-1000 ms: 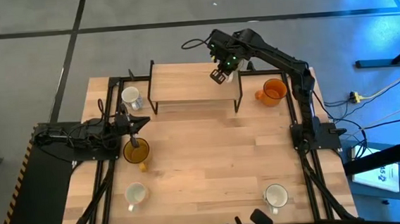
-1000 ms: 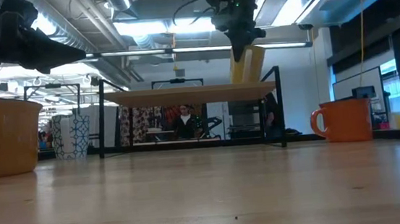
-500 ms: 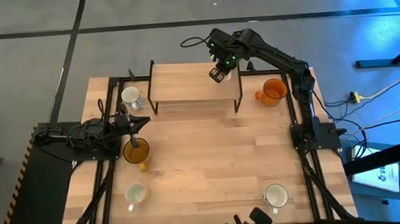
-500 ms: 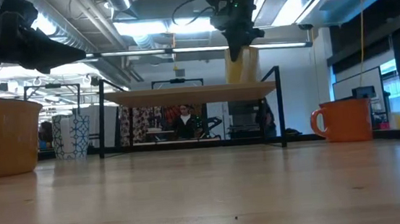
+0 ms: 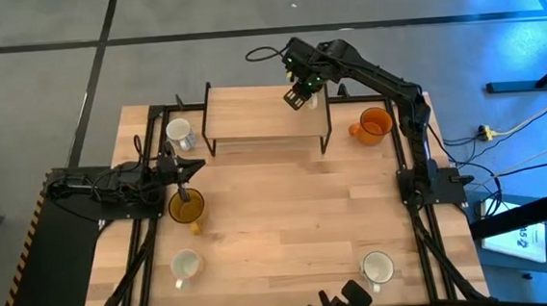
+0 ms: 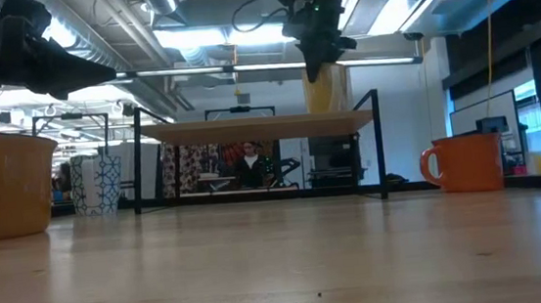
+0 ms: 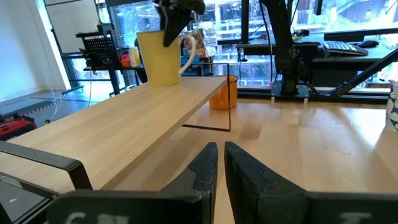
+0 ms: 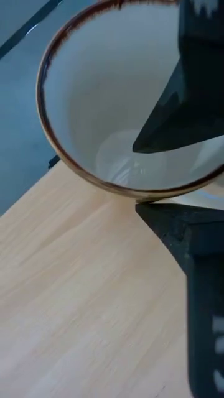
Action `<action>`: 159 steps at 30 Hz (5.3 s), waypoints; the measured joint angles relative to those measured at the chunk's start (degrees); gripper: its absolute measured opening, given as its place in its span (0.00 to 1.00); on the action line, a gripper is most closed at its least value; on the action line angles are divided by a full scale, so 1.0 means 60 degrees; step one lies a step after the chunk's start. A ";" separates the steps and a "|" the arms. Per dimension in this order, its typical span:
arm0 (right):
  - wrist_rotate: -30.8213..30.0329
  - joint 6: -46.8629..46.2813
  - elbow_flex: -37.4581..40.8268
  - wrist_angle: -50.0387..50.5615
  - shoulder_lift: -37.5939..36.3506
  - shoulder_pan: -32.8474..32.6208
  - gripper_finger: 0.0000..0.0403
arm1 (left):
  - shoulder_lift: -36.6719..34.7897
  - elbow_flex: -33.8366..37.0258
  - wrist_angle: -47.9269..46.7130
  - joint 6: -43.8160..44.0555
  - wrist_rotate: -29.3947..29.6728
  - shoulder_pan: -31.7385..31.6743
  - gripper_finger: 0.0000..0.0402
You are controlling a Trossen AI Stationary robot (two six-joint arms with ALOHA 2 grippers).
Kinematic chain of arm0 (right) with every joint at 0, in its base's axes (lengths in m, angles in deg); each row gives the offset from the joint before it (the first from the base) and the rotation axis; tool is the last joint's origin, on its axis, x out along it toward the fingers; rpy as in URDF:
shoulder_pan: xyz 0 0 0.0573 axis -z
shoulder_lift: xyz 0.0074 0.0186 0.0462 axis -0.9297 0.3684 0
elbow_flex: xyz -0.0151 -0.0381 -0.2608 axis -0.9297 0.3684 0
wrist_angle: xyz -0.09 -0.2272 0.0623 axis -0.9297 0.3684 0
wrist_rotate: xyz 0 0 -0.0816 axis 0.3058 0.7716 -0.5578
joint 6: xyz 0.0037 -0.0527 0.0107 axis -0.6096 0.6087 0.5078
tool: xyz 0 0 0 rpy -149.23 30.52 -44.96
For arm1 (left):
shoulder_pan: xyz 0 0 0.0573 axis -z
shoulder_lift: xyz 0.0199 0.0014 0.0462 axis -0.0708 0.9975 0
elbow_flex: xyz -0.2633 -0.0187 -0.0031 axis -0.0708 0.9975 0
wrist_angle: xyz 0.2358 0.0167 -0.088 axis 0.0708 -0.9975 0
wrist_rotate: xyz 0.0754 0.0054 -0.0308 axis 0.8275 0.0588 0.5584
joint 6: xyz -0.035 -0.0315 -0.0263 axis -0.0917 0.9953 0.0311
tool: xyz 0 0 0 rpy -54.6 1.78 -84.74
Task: Place coffee mugs
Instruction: Put the light yellow mug on the shelf, then put the yellow mug on the shelf
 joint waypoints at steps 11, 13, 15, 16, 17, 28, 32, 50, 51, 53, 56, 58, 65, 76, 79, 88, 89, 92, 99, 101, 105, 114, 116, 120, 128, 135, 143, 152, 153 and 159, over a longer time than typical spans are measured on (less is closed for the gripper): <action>0.0604 0.0174 -0.0796 -0.0080 -0.0476 -0.0535 0.32 | 0.0003 0.0000 0.0297 -0.0025 -0.0003 0.0000 0.06; 0.0811 0.0579 -0.0776 -0.0083 -0.0772 -0.0907 0.32 | 0.0001 0.0000 0.0662 0.0003 0.0000 0.0001 0.06; 0.0841 0.0970 -0.0776 -0.0026 -0.1066 -0.1359 0.32 | 0.0004 -0.0040 0.1200 0.0003 -0.0026 0.0004 0.06; 0.0837 0.1133 -0.0776 -0.0029 -0.1211 -0.1565 0.32 | 0.0004 -0.0155 0.1407 0.0010 -0.0137 0.0000 0.06; 0.0866 0.1321 -0.0776 -0.0033 -0.1326 -0.1795 0.32 | 0.0000 -0.0329 0.1521 0.0010 -0.0307 0.0000 0.06; 0.1575 0.2092 -0.0780 -0.0841 -0.1858 -0.3883 0.32 | 0.2442 -0.3084 0.0447 -0.0037 -0.0729 -0.0023 0.16; 0.1500 0.1959 -0.0673 -0.0953 -0.1860 -0.4144 0.32 | 0.3749 -0.4466 -0.1849 0.0948 -0.0590 -0.0267 0.29; 0.1241 -0.0250 0.6209 -0.4465 -0.4395 -0.4883 0.32 | 0.7277 -0.7529 -1.0883 0.5028 -0.4124 -0.1217 0.44; 0.1210 -0.0397 0.6567 -0.4665 -0.4565 -0.4887 0.32 | 0.7431 -0.7445 -1.1029 0.4920 -0.4124 -0.1220 0.44; 0.1210 -0.0730 0.7231 -0.4892 -0.4915 -0.4909 0.32 | 0.7777 -0.7313 -1.1213 0.4755 -0.4126 -0.1220 0.44; 0.1173 -0.0979 0.8013 -0.4985 -0.5232 -0.5023 0.32 | 0.8266 -0.7143 -1.1222 0.4583 -0.4141 -0.1220 0.44; 0.1145 -0.1017 0.8415 -0.4967 -0.5381 -0.5178 0.32 | 0.8682 -0.7031 -1.1205 0.4469 -0.4313 -0.1247 0.44; 0.1008 -0.1006 0.9329 -0.5433 -0.5573 -0.5688 0.32 | 0.9971 -0.6767 -1.1132 0.3977 -0.4494 -0.1532 0.44; 0.1010 -0.0746 0.9921 -0.5449 -0.5588 -0.6018 0.32 | 1.1231 -0.6149 -1.0397 0.3911 -0.4830 -0.1882 0.43; 0.1007 -0.0684 1.0020 -0.5391 -0.5588 -0.6014 0.32 | 1.1425 -0.6094 -1.0366 0.3693 -0.4809 -0.1876 0.40; 0.0941 -0.0248 1.0288 -0.5410 -0.5588 -0.6007 0.32 | 1.1492 -0.6228 -1.0307 0.2600 -0.5062 -0.1879 0.05; 0.0939 -0.0213 1.0291 -0.5393 -0.5588 -0.6007 0.32 | 1.1485 -0.6297 -1.0315 0.2561 -0.5072 -0.1864 0.04; 0.0943 -0.0150 1.0291 -0.5395 -0.5606 -0.6003 0.32 | 1.1547 -0.6769 -1.0339 0.2467 -0.4804 -0.1783 0.04; 0.0572 -0.0013 1.0291 -0.5133 -0.6110 -0.6002 0.32 | 1.1517 -0.9251 -1.1158 0.2513 -0.4737 -0.1660 0.04; 0.0435 -0.0014 1.0290 -0.5153 -0.6363 -0.6000 0.32 | 1.1530 -1.0057 -1.1044 0.2523 -0.4607 -0.1670 0.04; 0.0051 -0.0017 1.0287 -0.5153 -0.6869 -0.6000 0.32 | 1.1594 -1.1522 -1.1166 0.2428 -0.4312 -0.1831 0.04; -0.0259 -0.0036 1.0280 -0.5093 -0.7692 -0.6000 0.32 | 1.3351 -1.4896 -1.2096 0.1043 -0.3523 -0.3044 0.04; -0.0332 -0.0040 1.0280 -0.5067 -0.7748 -0.6000 0.32 | 1.3958 -1.5708 -1.2428 0.0656 -0.3559 -0.3475 0.04; -0.0633 -0.0047 1.0280 -0.4912 -0.7788 -0.6000 0.32 | 1.5189 -1.7291 -1.2906 -0.0044 -0.3500 -0.4386 0.04; -0.1479 -0.0956 1.0280 -0.4525 -0.7788 -0.6000 0.32 | 1.7409 -1.9730 -1.2611 -0.1082 -0.3559 -0.5872 0.04; -0.1666 -0.1768 1.0608 -0.4349 -0.7788 -0.6000 0.32 | 1.8715 -2.0634 -1.2158 -0.1529 -0.3637 -0.6730 0.04; -0.1547 -0.2700 1.1261 -0.4350 -0.7785 -0.6000 0.32 | 1.9255 -2.0695 -1.1416 -0.1688 -0.4056 -0.7218 0.04; -0.1498 -0.2729 1.1282 -0.4357 -0.7785 -0.6000 0.32 | 1.9550 -2.0695 -1.1169 -0.1562 -0.4487 -0.7460 0.05; -0.1501 -0.2732 1.1285 -0.4357 -0.7785 -0.5996 0.32 | 1.9564 -2.0699 -1.1132 -0.1562 -0.4504 -0.7457 0.06; -0.1509 -0.2728 1.1285 -0.4350 -0.7785 -0.5996 0.32 | 1.9595 -2.0695 -1.0891 -0.1563 -0.4528 -0.7464 0.08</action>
